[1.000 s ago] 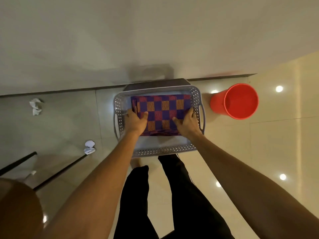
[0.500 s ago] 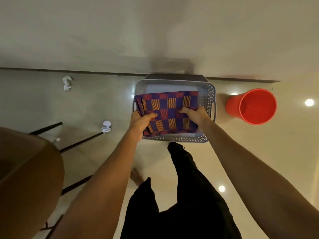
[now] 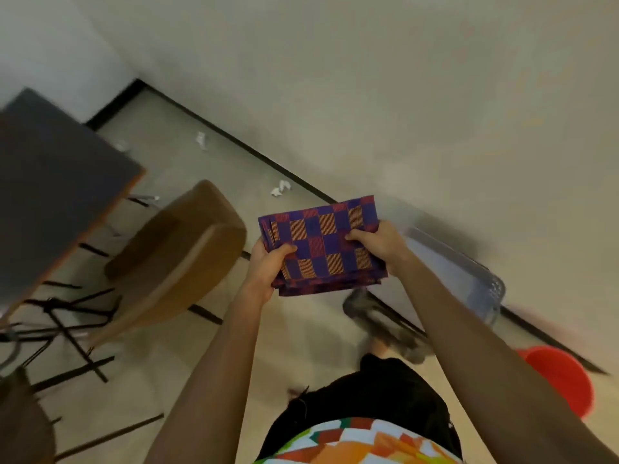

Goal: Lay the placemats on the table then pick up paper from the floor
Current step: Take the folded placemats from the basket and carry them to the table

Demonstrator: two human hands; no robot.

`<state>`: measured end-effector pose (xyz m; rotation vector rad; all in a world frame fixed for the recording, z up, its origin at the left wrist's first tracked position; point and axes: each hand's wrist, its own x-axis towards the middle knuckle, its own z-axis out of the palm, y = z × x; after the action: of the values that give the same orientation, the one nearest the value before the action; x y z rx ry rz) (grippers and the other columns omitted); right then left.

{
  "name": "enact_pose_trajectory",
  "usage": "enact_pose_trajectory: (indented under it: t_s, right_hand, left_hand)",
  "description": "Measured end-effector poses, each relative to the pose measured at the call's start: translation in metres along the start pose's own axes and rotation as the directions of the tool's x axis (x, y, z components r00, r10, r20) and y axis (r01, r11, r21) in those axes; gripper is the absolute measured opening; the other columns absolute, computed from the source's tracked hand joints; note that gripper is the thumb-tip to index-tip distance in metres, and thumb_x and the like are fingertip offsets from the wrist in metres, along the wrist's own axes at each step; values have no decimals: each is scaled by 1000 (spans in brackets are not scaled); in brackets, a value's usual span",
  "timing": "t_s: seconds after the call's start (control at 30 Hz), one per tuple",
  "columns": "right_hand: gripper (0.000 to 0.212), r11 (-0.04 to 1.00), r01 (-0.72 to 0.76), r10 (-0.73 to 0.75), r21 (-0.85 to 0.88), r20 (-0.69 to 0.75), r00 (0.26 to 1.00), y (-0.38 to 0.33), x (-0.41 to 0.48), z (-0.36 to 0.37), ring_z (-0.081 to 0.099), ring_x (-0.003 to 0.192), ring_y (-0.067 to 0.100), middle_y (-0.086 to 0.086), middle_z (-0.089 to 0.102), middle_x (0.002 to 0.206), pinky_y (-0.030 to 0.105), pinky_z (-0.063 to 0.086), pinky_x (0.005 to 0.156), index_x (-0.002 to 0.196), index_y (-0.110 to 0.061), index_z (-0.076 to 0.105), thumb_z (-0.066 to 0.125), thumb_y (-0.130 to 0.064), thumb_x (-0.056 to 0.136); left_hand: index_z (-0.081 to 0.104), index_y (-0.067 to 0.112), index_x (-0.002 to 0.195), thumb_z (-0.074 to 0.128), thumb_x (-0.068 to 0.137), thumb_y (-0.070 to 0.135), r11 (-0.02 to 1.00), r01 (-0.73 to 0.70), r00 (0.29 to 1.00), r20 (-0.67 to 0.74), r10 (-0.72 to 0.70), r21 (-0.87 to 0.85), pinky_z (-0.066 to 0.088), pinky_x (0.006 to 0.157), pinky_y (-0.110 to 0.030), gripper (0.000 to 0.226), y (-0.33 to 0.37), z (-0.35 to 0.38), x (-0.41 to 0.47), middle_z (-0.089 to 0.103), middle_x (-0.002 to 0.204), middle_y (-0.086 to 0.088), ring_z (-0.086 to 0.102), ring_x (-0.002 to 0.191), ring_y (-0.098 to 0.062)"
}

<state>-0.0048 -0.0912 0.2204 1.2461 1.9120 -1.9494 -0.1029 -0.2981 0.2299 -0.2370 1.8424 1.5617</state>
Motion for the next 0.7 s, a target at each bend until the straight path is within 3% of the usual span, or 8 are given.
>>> enact_pose_trajectory:
  t_s: [0.07,0.3,0.6,0.7]
  right_hand:
    - [30,996,64,-60,-63,55,997,-26,-16,48,70,86,22,4,74,98,32,57,68,108,-12,69,76,-22,80]
    - [26,948,270,-206,-169,323,924,-80,-61,240,72,89,23,4,75,99,39,60,79,102,-16,71,78,-18,78]
    - [36,865,406,-177,-295,578,797,-126,-77,483,73,88,21,1,76,98,41,60,83,105,-18,71,80,-31,73]
    - [33,853,441,-179,-280,635,751,-141,-73,563,71,90,22,1,75,100,42,59,85,107,-19,68,79,-27,77]
  left_hand:
    - [56,16,124,66,91,5,996,-52,998,-45,48,-78,60,87,-47,36,6,-55,-19,73,115,-7,73,100,-25]
    - [56,15,121,68,88,7,954,-197,940,-321,118,-226,63,76,-42,36,-4,-246,-88,75,109,-10,76,90,-25]
    - [63,17,104,68,89,6,880,-318,795,-605,46,-352,60,82,-49,20,-27,-450,-119,75,105,-12,73,93,-32]
    - [65,13,111,68,87,6,864,-351,751,-660,30,-360,60,84,-51,26,-26,-516,-111,75,108,-15,74,95,-34]
